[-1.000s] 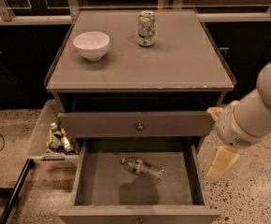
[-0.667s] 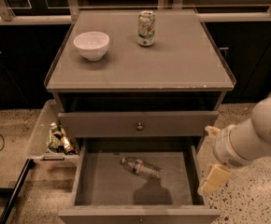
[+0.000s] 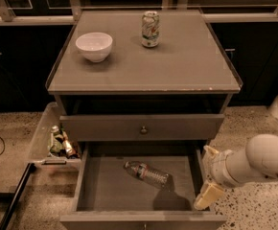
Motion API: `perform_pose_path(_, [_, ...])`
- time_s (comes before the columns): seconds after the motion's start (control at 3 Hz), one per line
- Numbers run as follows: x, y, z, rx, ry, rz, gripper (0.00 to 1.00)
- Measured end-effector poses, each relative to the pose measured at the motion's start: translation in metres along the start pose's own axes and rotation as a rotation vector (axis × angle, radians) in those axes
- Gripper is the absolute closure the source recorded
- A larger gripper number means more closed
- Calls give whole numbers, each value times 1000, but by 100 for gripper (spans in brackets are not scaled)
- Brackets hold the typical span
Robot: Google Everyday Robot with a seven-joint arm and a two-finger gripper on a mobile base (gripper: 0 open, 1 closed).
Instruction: Pick water bottle from middle drawer and place on counter
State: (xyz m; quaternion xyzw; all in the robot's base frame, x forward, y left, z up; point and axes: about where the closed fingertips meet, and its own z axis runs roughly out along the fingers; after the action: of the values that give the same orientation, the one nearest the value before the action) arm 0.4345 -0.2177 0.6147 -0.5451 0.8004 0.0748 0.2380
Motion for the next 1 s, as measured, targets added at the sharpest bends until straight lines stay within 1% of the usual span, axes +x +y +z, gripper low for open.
perform_pose_path(0.33, [18,8,26,-40,45,16,0])
perform_pose_path(0.67, [18,8,26,-40,44,16,0])
perform_pose_path(1.0, [15,12,55,-42,-11,30,0])
